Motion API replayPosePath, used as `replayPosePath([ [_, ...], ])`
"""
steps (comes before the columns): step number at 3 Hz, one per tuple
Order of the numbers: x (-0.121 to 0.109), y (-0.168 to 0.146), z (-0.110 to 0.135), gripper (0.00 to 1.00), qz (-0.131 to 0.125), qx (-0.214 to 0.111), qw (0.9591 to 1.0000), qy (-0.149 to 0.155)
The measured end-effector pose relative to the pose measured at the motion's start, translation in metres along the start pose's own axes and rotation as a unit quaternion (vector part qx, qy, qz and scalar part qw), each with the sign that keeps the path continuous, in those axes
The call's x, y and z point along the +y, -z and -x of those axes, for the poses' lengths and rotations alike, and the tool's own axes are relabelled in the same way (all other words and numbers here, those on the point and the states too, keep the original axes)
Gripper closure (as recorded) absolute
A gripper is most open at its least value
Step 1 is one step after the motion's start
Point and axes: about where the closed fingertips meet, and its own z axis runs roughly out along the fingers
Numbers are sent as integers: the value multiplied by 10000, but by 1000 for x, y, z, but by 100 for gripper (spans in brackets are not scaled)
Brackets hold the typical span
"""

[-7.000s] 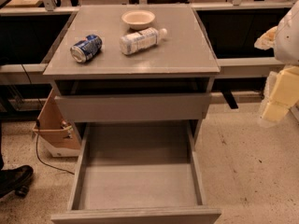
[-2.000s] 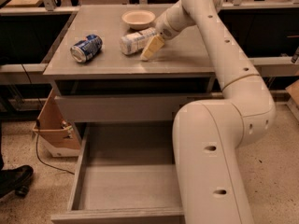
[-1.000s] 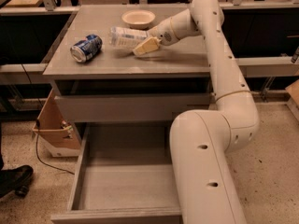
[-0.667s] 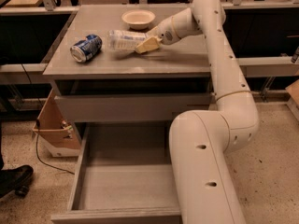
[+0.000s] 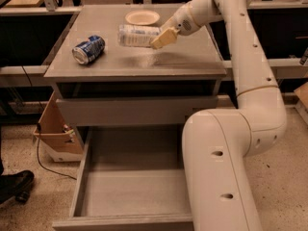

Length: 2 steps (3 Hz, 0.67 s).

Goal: Place blue plastic bottle into middle drawer

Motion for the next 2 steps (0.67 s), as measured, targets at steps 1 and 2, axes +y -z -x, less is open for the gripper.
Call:
replayPosePath([
  [1,16,39,-5,100,61,363,9993,103],
  [2,84,103,-9,100,424,620,9971,-153],
])
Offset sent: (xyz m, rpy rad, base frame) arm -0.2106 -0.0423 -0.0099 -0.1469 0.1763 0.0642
